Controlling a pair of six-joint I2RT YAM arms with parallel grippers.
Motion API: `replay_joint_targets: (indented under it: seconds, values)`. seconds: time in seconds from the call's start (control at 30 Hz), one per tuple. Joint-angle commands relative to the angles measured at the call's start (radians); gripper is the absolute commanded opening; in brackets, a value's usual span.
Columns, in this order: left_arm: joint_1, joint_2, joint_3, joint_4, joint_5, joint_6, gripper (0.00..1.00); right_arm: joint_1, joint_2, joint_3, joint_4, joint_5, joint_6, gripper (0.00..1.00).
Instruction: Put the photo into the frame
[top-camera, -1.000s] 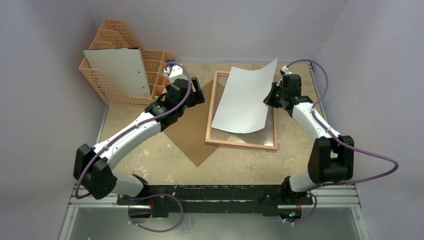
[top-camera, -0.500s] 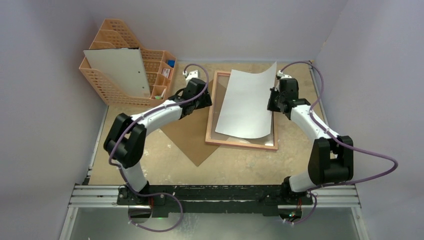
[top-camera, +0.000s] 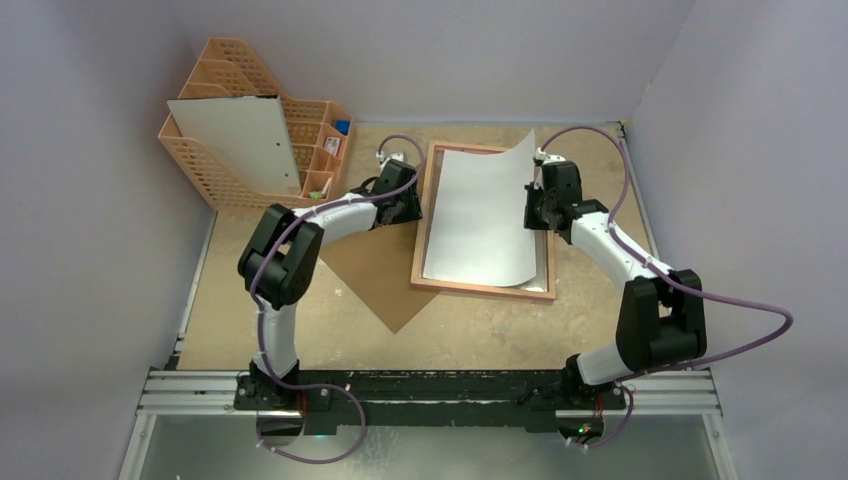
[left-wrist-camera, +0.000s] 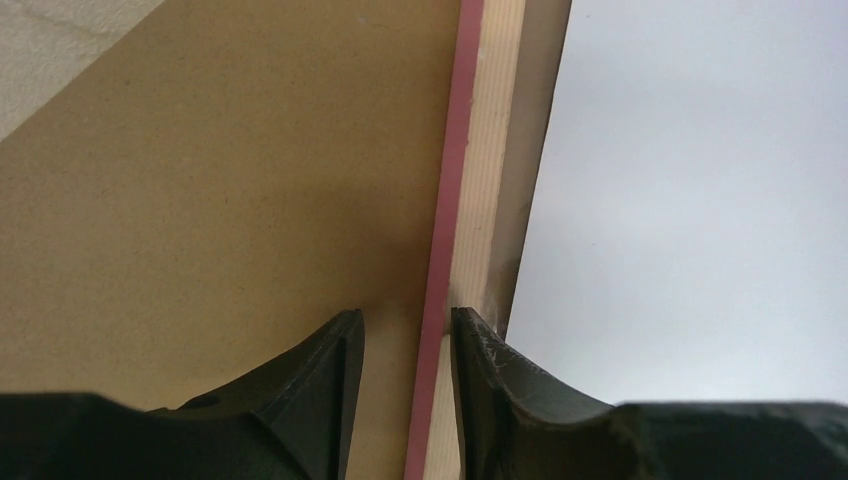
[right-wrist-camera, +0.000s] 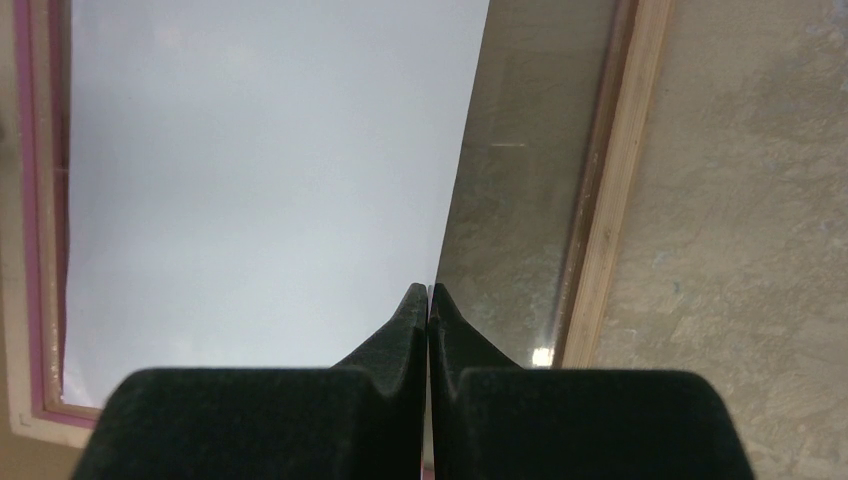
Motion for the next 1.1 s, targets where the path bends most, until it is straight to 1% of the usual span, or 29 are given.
replay_joint_targets:
  seconds: [0.0, 0.13, 0.3, 0.5, 0.63, 0.73, 0.83, 0.97, 1.07]
  values:
    - [0.019, 0.037, 0.070, 0.027, 0.062, 0.029, 0.39, 0.017, -0.033, 0.005, -0.023, 0.068, -0.018, 0.00]
    - [0.025, 0.052, 0.069, 0.033, 0.091, 0.025, 0.38, 0.017, 0.000, 0.036, 0.000, 0.056, -0.005, 0.00]
    - [0.028, 0.062, 0.067, 0.036, 0.121, 0.022, 0.38, 0.016, 0.054, 0.085, 0.029, 0.000, 0.004, 0.00]
    - [0.028, 0.064, 0.058, 0.047, 0.146, 0.015, 0.36, 0.018, 0.095, 0.094, 0.054, -0.032, 0.007, 0.00]
    - [0.028, 0.066, 0.058, 0.049, 0.152, 0.011, 0.36, 0.018, 0.105, 0.087, 0.062, -0.030, 0.017, 0.04]
    - [0.028, 0.062, 0.058, 0.047, 0.153, 0.008, 0.36, 0.018, 0.108, 0.086, 0.057, 0.011, 0.021, 0.09]
    - [0.029, 0.058, 0.060, 0.046, 0.153, 0.008, 0.35, 0.018, 0.114, 0.094, 0.040, 0.059, 0.035, 0.18]
    - [0.033, 0.045, 0.061, 0.040, 0.148, 0.008, 0.36, 0.018, 0.112, 0.096, 0.011, 0.152, 0.056, 0.40]
    - [0.039, 0.033, 0.064, 0.028, 0.143, 0.010, 0.36, 0.019, 0.102, 0.093, -0.006, 0.245, 0.080, 0.52]
